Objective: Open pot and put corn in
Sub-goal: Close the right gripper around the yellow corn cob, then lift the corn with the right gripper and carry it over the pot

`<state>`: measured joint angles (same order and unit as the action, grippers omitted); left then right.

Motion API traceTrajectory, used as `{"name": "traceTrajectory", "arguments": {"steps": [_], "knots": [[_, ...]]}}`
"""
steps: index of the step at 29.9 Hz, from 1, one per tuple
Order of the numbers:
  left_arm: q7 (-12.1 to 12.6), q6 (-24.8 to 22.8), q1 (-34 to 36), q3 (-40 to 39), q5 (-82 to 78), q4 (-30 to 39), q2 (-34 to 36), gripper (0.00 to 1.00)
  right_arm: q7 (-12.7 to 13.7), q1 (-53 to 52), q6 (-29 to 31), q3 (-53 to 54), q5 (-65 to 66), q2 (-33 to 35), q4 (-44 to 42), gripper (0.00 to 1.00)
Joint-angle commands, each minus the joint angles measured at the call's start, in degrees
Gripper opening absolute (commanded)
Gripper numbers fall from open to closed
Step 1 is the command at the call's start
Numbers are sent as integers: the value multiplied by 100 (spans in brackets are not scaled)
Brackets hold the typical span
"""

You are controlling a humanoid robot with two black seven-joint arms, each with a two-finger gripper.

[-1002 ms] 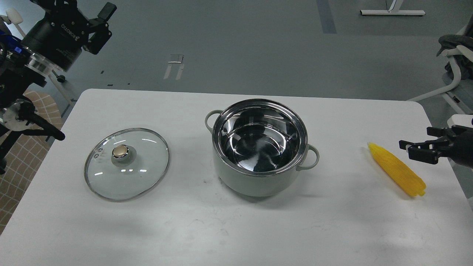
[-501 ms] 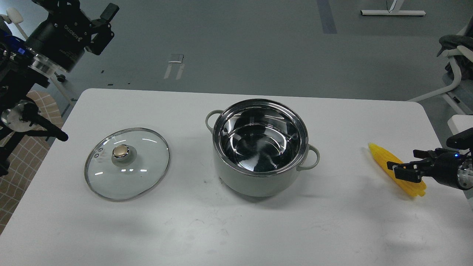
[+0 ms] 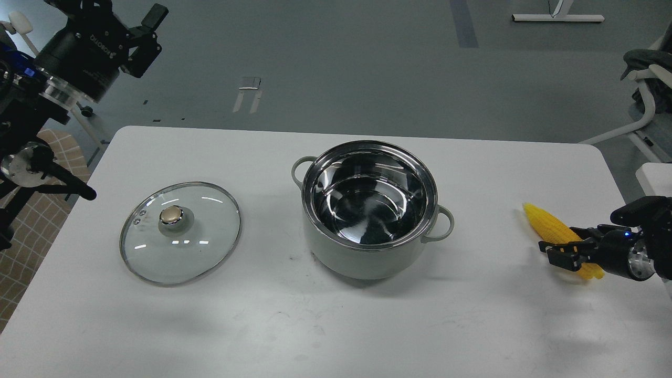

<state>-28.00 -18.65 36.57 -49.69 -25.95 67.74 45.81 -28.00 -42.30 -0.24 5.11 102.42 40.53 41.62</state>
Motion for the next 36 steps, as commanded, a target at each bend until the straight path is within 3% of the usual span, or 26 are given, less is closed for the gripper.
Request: {"name": "traceTrajectory", "arguments": {"steps": [1, 6, 12, 19, 27, 36], "knots": [[0, 2, -18, -6, -6, 2, -1, 92, 0, 2, -134, -1, -3, 16, 39, 13], [0, 2, -18, -6, -6, 2, -1, 92, 0, -103, -293, 25, -3, 165, 311, 0], [0, 2, -18, -14, -6, 29, -1, 92, 0, -953, -258, 34, -125, 754, 1180, 2], [0, 2, -18, -14, 2, 29, -1, 92, 0, -2237, 111, -193, -485, 772, 1454, 4], [0, 2, -18, -14, 2, 37, -10, 92, 0, -3863, 147, -1757, -1021, -263, 1718, 5], [0, 20, -18, -14, -6, 37, -107, 92, 0, -4533, 155, -2795, -1057, -1502, 1990, 8]]}}
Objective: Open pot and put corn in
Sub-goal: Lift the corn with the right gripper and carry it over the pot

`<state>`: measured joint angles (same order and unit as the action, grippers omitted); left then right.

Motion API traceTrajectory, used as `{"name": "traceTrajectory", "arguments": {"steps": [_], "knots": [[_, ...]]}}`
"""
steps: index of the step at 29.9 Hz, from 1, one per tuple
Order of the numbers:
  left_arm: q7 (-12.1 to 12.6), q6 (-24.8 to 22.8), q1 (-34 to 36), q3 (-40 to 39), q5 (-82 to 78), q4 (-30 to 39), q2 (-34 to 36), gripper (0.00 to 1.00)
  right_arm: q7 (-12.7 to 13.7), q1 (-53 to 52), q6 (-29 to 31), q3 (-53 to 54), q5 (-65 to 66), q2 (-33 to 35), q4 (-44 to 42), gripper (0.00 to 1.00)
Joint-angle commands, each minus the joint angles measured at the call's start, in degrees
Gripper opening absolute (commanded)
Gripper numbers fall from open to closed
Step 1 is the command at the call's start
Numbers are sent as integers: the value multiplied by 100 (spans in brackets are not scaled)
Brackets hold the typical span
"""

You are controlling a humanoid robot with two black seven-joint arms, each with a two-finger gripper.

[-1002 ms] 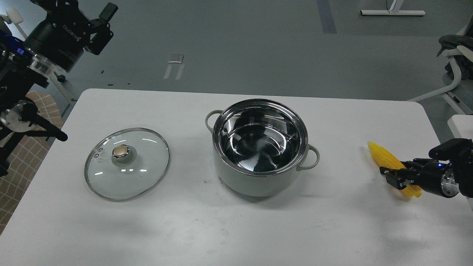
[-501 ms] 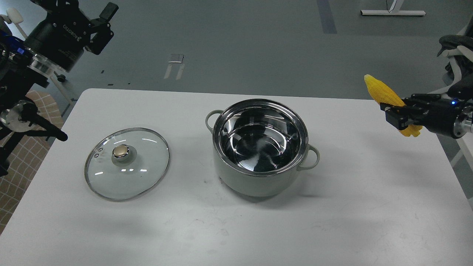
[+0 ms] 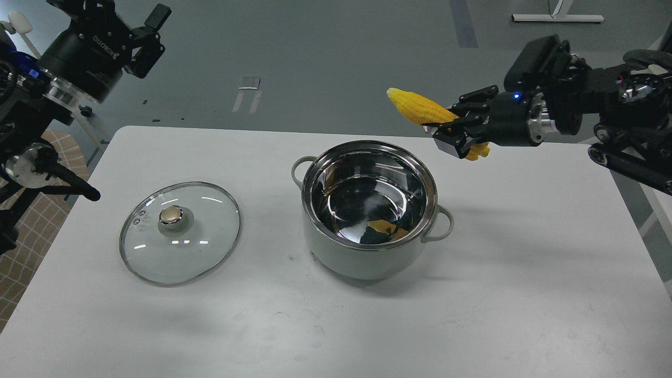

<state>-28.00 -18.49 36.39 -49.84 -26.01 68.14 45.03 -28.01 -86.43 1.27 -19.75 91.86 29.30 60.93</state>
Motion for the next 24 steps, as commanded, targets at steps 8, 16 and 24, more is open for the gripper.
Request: {"name": "traceTrajectory", "arguments": {"steps": [8, 16, 24], "knots": [[0, 3, 9, -8, -1, -3, -29, 92, 1, -111, -4, -670, -246, -1030, -46, 10], [0, -6, -9, -61, -1, -3, -29, 92, 1, 47, -48, -741, -397, -1277, -239, 14], [0, 3, -26, -61, -1, 50, -47, 92, 1, 284, -83, -750, -440, -1435, -450, 24]]}}
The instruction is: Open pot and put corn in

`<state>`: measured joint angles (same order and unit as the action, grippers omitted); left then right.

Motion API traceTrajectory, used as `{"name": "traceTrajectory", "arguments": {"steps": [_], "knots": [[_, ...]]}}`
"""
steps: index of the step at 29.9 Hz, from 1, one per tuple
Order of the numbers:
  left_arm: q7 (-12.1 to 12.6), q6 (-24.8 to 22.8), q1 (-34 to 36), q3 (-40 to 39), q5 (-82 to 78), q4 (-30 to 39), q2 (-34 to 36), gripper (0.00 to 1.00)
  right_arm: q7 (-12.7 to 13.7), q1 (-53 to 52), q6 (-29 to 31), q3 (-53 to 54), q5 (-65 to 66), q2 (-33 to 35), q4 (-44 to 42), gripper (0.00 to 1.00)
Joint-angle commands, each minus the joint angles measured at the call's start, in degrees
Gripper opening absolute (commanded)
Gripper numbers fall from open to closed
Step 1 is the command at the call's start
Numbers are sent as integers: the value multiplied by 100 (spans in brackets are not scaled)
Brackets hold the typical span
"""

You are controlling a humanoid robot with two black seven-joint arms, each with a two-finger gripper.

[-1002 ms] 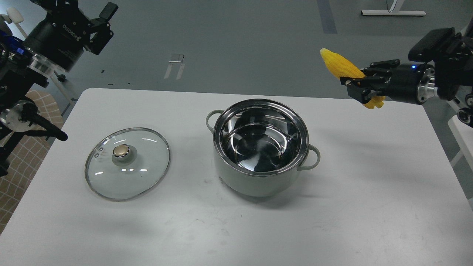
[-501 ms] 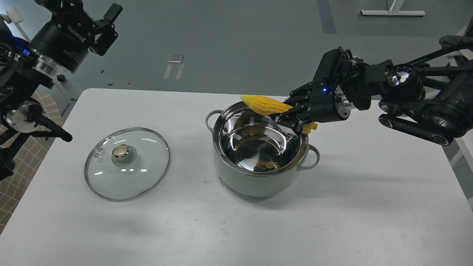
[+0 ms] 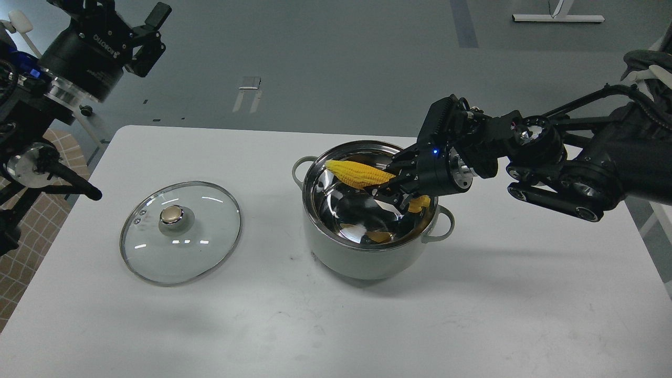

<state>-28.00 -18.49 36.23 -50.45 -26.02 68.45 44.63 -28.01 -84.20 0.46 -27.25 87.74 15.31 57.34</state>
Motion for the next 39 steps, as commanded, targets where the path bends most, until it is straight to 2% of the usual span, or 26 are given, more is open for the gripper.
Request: {"name": "traceTrajectory", "arguments": {"steps": [1, 5, 11, 17, 26, 31, 33, 39], "knots": [[0, 4, -2, 0, 0, 28, -7, 92, 1, 71, -2, 0, -21, -55, -92, 25], [0, 4, -11, -9, 0, 28, -7, 92, 1, 97, -2, 0, -29, -64, -109, 30], [0, 4, -20, -9, 0, 37, -7, 92, 1, 132, -2, 0, -29, -72, -118, 48], [0, -5, -20, -9, -9, 37, -7, 92, 1, 150, -2, 0, -64, -55, -118, 80], [0, -5, -28, -9, -9, 28, -7, 93, 1, 150, -2, 96, -389, -20, -144, 95], [0, 21, -28, -9, -70, 20, -33, 97, 1, 132, -20, 518, -1013, 94, -372, 99], [0, 65, -20, -18, -62, -24, -95, 98, 1, 141, -37, 851, -1303, 147, -697, 100], [0, 592, -20, -53, -62, -60, -244, 98, 1, 624, -423, 1950, -2366, 104, -1725, 100]]}}
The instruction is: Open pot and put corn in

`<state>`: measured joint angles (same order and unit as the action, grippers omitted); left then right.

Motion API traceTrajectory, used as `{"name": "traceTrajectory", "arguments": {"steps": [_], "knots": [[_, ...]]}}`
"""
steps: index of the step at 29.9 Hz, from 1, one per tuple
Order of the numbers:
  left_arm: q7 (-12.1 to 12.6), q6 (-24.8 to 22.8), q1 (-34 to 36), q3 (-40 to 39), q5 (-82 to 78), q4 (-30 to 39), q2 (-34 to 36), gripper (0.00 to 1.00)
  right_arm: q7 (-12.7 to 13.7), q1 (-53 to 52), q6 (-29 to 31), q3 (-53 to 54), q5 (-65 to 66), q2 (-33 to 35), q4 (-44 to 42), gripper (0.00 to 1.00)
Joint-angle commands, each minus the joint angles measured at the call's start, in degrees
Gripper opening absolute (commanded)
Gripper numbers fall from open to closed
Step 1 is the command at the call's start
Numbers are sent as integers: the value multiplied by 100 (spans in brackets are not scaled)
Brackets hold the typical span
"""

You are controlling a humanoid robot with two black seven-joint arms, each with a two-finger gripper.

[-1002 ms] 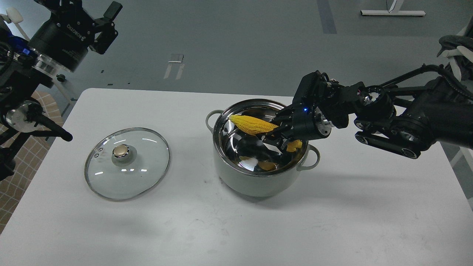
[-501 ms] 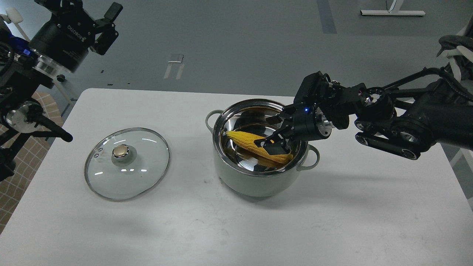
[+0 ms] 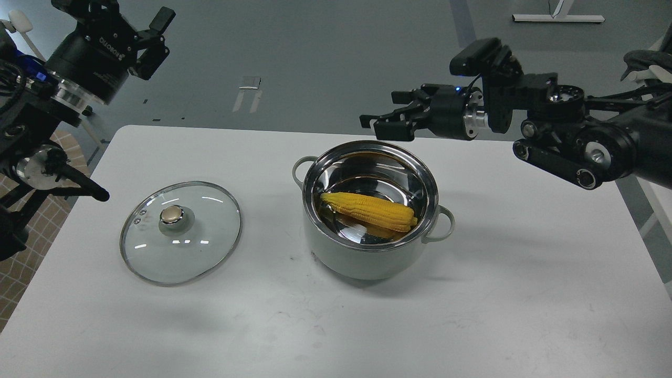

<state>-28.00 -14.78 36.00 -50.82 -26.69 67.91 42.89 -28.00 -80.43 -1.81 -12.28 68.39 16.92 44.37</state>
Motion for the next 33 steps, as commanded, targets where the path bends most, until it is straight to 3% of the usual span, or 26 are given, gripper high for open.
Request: {"name": "traceTrajectory", "arguments": {"steps": [1, 7, 12, 14, 16, 18, 20, 22, 24, 33], "knots": [[0, 299, 4, -7, 6, -15, -122, 98, 0, 395, -328, 803, -666, -58, -577, 100], [31, 256, 56, 20, 15, -514, -403, 98, 0, 1195, -487, 2219, -1547, -329, -1157, 100], [830, -200, 83, 11, 41, -1130, -1036, 98, 0, 1652, -347, 2783, -2083, -357, -1256, 100], [1374, -734, 74, 2, 85, -1472, -1177, 98, 0, 1942, -85, 3125, -2696, -348, -1133, 100], [1464, -1095, 83, -15, 112, -1631, -1299, 98, 0, 2100, 258, 3467, -3197, -339, -1028, 100], [1412, -1246, 83, -15, 112, -1676, -1414, 98, 0, 2215, 540, 3653, -3524, -330, -983, 100], [1175, -1322, 92, -68, 112, -1711, -1563, 98, 0, 2364, 944, 3891, -3885, -339, -957, 100], [580, -1322, 65, -217, 85, -1894, -1721, 98, 0, 2505, 1322, 4136, -4157, -339, -930, 100], [358, -1322, 74, -226, 68, -2044, -1827, 98, 0, 2567, 1428, 4242, -4289, -374, -965, 100], [269, -1322, 83, -244, 85, -2186, -2320, 98, 0, 3146, 1587, 4892, -4756, -400, -974, 100]]}}
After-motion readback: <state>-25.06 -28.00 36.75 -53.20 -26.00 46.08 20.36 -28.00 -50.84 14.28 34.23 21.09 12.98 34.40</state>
